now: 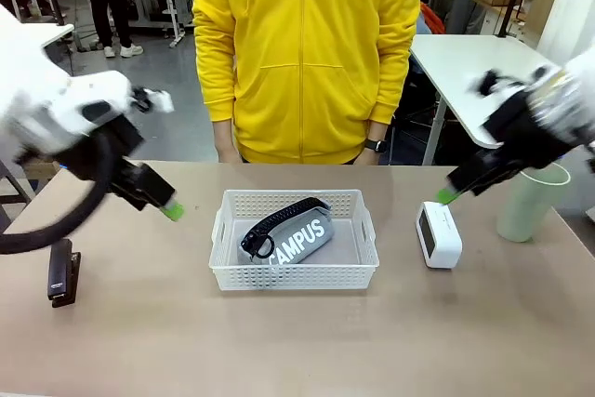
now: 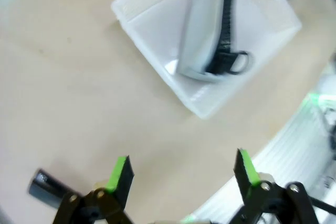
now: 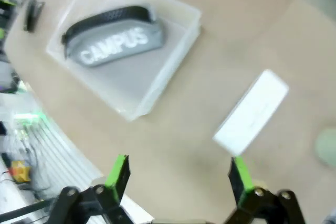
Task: Efficiently arrange items inside the basket to fit them all.
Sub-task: Pick up the Digital clock and place it inside the Organizing basket.
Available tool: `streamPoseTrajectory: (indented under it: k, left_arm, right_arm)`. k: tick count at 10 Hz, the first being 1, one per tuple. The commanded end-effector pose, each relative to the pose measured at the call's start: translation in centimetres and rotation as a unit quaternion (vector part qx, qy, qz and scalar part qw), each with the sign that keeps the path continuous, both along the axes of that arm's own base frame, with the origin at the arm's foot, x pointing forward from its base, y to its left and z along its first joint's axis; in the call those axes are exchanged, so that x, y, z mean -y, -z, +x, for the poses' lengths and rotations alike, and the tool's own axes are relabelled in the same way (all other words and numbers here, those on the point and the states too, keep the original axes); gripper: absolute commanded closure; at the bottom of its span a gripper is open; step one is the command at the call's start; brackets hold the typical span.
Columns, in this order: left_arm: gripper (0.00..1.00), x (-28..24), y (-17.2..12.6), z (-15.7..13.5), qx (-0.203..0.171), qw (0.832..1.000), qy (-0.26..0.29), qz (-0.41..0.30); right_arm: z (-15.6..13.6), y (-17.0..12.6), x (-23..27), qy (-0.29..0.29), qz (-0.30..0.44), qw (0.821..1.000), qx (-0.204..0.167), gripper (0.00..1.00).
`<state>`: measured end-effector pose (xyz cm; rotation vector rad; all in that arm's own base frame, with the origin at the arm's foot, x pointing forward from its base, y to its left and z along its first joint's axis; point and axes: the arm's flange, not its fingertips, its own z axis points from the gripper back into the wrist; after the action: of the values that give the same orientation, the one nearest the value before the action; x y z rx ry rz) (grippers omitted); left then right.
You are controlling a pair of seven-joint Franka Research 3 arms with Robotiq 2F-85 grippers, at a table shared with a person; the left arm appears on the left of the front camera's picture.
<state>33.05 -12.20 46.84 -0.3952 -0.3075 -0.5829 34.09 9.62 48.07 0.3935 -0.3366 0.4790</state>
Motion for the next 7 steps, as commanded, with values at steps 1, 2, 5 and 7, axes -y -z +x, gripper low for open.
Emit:
streamPoseTrajectory:
  k: [1,2,5,7]
  left_arm:
    - [0.00,-5.6,-2.5,-2.9,-0.032,0.991,-0.002,-0.131]
    - [0.00,-8.7,-3.8,-3.5,-0.027,0.977,-0.026,-0.209]
    - [0.00,-19.7,-4.1,-4.3,-0.025,0.923,-0.115,-0.366]
    - [0.00,-24.6,-3.0,-4.6,-0.034,0.901,-0.105,-0.421]
  right_arm:
    - [-2.4,-3.3,6.0,0.044,0.089,0.995,-0.008,0.00]
    - [-3.8,-3.9,9.6,0.054,0.153,0.987,-0.006,0.00]
    - [-7.6,-1.8,23.1,0.125,0.353,0.927,0.002,0.00]
    - [-9.4,1.2,29.6,0.177,0.430,0.885,0.010,0.00]
